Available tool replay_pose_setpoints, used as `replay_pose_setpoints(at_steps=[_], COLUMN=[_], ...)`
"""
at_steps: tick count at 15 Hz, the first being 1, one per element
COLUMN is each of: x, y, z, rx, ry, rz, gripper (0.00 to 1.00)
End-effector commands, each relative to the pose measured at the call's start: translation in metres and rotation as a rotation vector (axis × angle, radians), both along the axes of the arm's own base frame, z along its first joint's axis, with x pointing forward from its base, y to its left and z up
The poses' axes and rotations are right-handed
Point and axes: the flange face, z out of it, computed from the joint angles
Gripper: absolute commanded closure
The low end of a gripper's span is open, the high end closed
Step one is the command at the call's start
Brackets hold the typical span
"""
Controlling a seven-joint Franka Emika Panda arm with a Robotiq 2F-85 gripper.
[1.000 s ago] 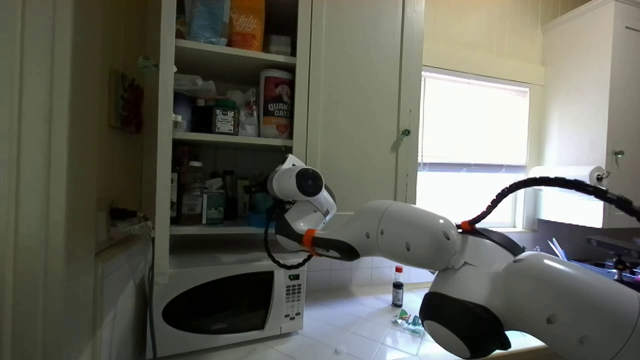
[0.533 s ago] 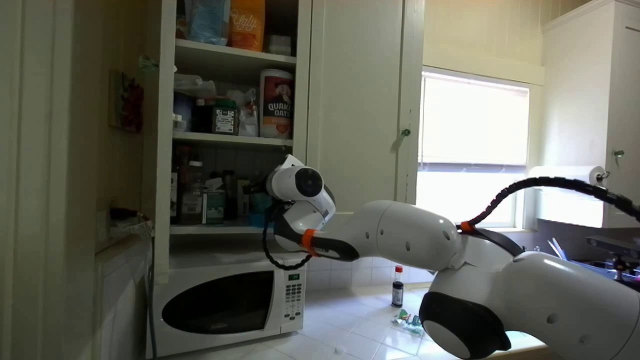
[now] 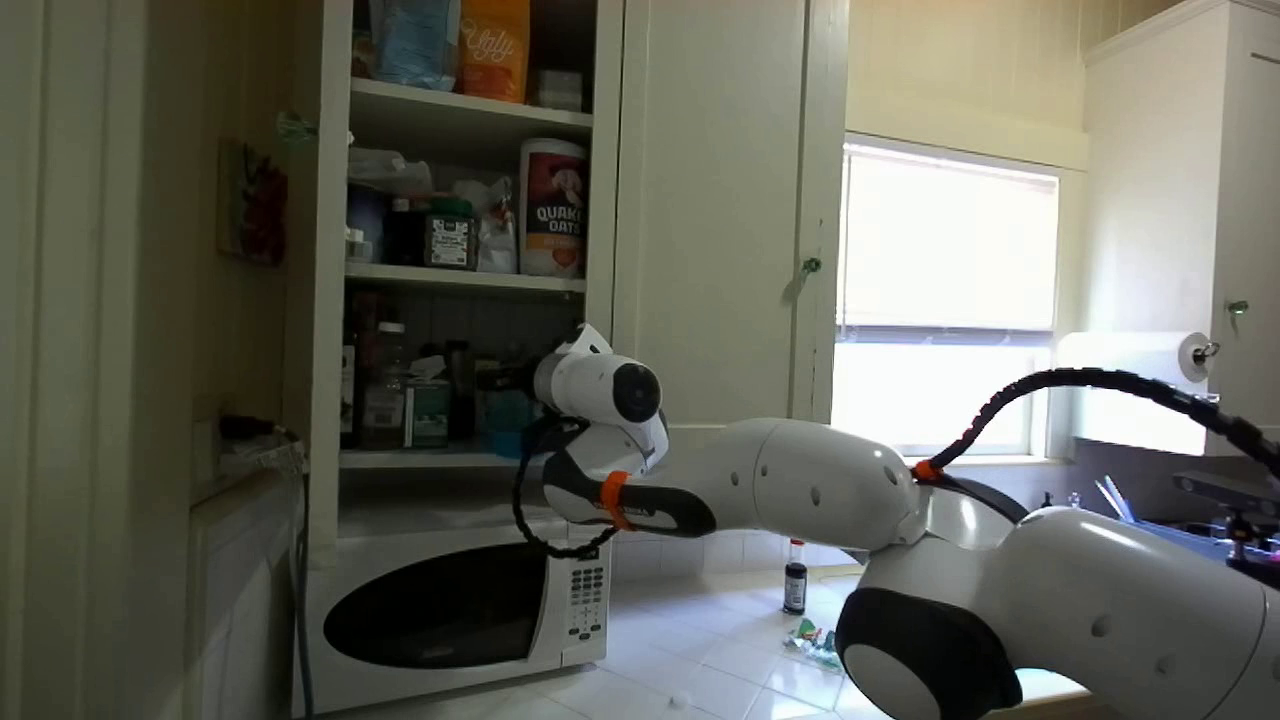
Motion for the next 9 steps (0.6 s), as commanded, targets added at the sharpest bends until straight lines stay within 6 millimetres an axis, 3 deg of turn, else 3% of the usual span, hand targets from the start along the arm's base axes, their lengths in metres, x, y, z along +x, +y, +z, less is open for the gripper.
replay_pose_setpoints(at_steps=[1, 3, 9], x=[-0.008, -0.011, -0.002], y=[0.005, 0.008, -0.024], z=[-0.004, -0.009, -0.002], rx=[0.010, 0.000, -0.153], ry=[-0.055, -0.069, -0.093], rz=[0.092, 0.131, 0.049], gripper=[0.00, 0.00, 0.00])
